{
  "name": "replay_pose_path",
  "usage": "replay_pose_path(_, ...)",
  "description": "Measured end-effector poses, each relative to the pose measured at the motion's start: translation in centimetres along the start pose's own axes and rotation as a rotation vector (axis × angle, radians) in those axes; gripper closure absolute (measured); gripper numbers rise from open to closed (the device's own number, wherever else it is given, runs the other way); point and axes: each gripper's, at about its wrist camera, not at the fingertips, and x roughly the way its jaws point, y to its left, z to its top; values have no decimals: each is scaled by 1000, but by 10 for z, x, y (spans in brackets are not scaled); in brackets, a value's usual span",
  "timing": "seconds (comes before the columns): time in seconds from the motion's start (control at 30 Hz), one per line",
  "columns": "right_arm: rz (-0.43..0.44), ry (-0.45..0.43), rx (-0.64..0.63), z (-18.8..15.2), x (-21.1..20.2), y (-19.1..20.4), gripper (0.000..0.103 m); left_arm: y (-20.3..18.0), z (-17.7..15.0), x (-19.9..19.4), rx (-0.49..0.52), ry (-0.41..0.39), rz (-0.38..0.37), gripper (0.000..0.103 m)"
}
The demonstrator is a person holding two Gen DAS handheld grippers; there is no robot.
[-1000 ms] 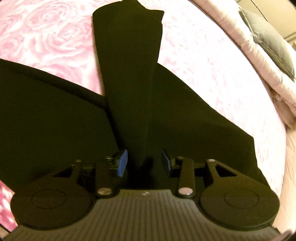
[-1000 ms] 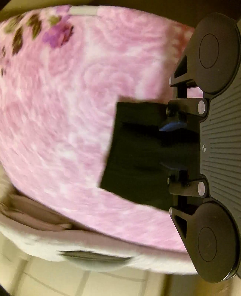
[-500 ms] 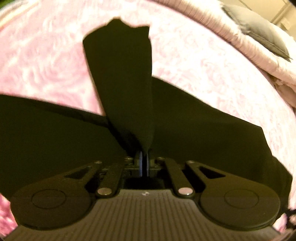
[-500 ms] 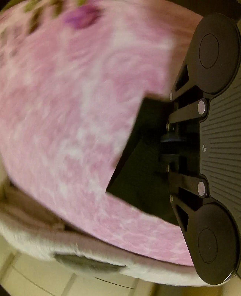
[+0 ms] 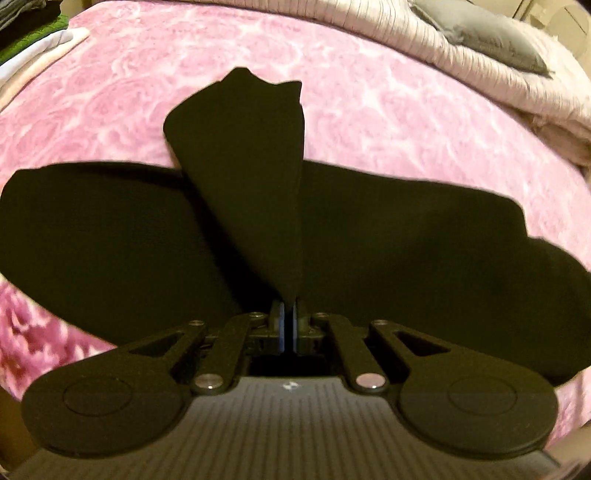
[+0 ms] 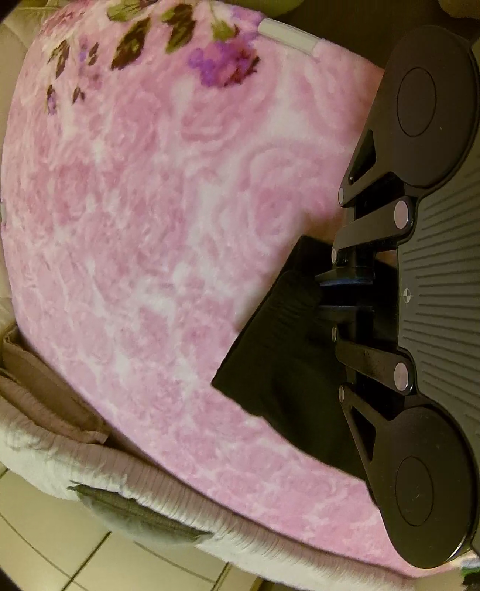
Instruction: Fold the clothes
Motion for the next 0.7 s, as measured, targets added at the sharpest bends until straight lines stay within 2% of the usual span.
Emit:
replay_pose_path(0.13,-50,30,-15,-4,17,-3,94,2,-13,16,17,15,29,101)
replay_pose_path(0.27,-124,53,-104,-8,30,5,90,-1,-19,24,25,34,49,100)
replay_pose_path(0.3,-153,64,-124,-6,32,9,83,0,-19,23,14,41,53,98)
replay_pose_path(0.33,-184,75,-145,-5,33,13,72,1,-19,20,-5,49,56,96)
replay_pose_path(0.37,-223,72,-176,-3,31,19,67,2,-18,17,-23,53,58,92)
replay_pose_path(0.4,-253,56,-214,-1,26,26,63,4,-16,10,-40,48,61,89)
replay_pose_path(0.5,-306,-37,-286,-2,4,52,61,11,-14,-16,-83,10,54,82)
replay_pose_path(0.6,-246,-70,-360,-12,-15,84,61,20,-11,-30,-86,22,77,81)
replay_pose_path(0.63,-211,-53,-394,-19,-17,96,61,24,-9,-30,-90,43,84,81)
replay_pose_path(0.7,-135,44,-471,-39,-7,120,61,33,-4,-26,-104,98,97,81)
